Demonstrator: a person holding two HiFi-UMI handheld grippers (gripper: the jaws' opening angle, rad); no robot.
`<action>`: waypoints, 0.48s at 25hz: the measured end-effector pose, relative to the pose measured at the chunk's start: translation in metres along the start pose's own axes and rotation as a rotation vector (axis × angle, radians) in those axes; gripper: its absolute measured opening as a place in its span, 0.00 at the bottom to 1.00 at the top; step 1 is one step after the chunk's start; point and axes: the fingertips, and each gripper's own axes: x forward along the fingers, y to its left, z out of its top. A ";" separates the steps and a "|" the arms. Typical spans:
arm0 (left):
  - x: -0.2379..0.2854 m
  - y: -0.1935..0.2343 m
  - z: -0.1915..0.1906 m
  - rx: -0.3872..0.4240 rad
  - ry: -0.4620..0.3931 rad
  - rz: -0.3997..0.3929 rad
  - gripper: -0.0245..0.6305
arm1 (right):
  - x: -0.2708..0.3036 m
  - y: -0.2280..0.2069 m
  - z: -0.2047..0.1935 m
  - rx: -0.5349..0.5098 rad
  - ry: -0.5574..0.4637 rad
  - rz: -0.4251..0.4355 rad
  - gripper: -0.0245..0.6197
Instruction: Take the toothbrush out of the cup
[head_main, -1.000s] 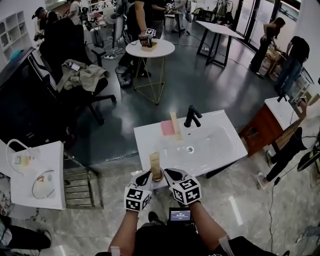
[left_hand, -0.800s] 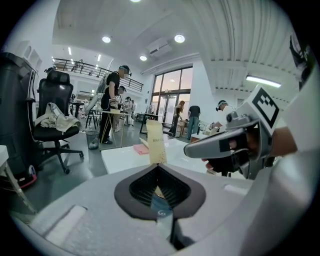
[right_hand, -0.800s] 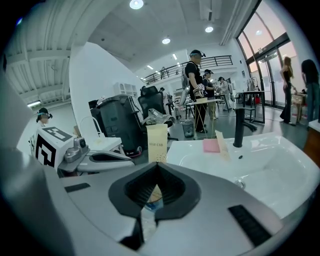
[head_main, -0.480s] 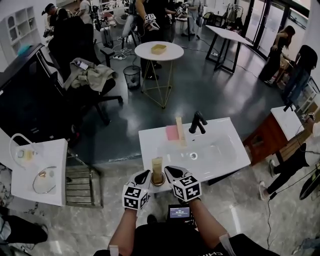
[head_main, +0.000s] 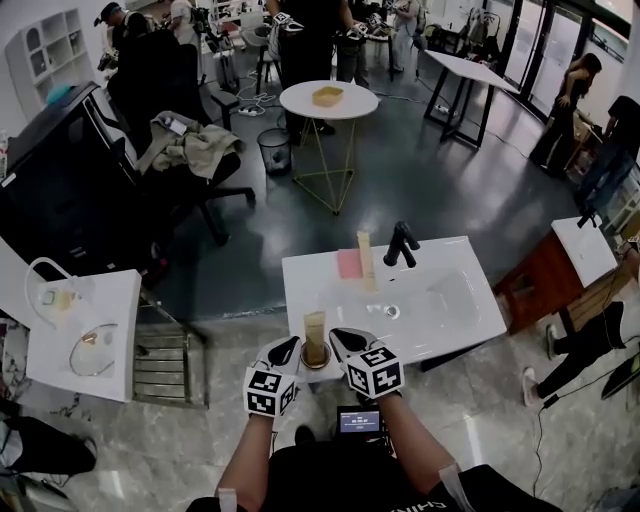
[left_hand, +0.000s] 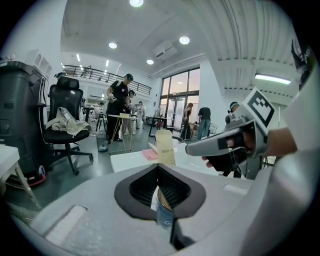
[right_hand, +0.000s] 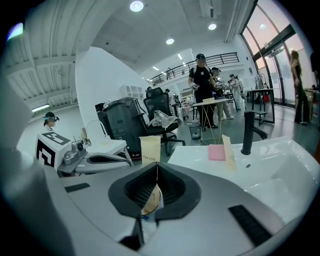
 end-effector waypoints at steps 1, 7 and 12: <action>0.000 0.000 0.000 -0.001 -0.002 0.006 0.05 | 0.000 -0.001 0.000 0.003 0.000 0.001 0.06; -0.004 0.006 -0.001 -0.008 -0.006 0.029 0.05 | 0.003 -0.002 -0.005 0.015 0.014 0.024 0.13; -0.006 0.012 -0.007 -0.017 0.005 0.054 0.05 | 0.015 0.004 -0.015 -0.005 0.065 0.070 0.24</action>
